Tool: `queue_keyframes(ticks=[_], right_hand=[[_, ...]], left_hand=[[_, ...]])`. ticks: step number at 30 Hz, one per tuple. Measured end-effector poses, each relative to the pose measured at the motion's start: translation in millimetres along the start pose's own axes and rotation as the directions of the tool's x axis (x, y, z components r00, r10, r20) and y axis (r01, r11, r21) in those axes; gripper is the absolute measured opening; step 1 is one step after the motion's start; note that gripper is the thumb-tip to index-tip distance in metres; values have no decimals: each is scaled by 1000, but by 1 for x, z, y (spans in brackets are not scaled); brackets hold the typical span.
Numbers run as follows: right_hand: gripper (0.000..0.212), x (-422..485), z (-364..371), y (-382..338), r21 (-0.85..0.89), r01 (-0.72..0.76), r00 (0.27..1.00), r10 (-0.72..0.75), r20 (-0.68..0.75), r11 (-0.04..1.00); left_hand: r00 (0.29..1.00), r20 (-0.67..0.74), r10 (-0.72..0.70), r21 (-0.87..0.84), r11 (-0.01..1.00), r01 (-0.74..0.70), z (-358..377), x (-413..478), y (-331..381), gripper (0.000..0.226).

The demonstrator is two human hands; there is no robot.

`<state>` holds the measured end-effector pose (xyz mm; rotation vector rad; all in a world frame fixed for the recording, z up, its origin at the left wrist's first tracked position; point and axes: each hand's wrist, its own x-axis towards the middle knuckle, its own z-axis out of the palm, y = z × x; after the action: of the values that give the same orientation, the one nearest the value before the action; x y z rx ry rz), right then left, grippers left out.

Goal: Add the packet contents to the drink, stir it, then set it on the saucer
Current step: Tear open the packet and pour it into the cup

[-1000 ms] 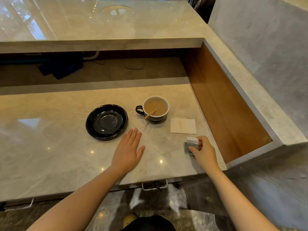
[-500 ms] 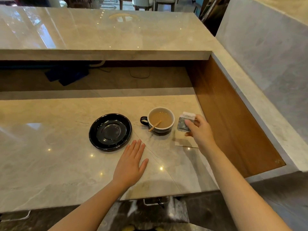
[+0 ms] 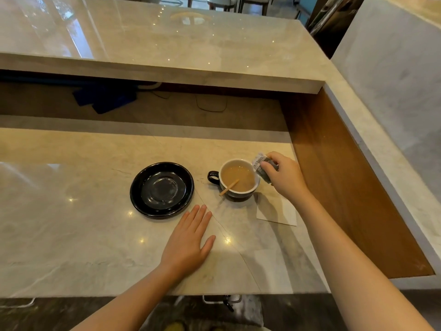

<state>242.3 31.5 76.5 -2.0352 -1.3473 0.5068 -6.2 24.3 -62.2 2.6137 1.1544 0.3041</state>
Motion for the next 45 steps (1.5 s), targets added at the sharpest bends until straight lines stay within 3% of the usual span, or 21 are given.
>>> queue_keyframes(ticks=[11, 17, 31, 45], right_hand=[[16, 11, -3, -4, -133, 20, 988, 0, 151, 991], [17, 16, -5, -6, -228, 52, 991, -22, 131, 972], [24, 14, -3, -10, -102, 66, 995, -57, 86, 993], [17, 14, -2, -9, -62, 63, 997, -60, 50, 996]], left_hand=[[1000, 17, 8, -6, 1000, -8, -2, 0, 1, 62], [1000, 26, 9, 10, 1000, -9, -4, 0, 0, 62], [999, 35, 7, 3, 1000, -7, -4, 1, 1, 61], [999, 34, 9, 9, 1000, -9, -4, 1, 1, 62]])
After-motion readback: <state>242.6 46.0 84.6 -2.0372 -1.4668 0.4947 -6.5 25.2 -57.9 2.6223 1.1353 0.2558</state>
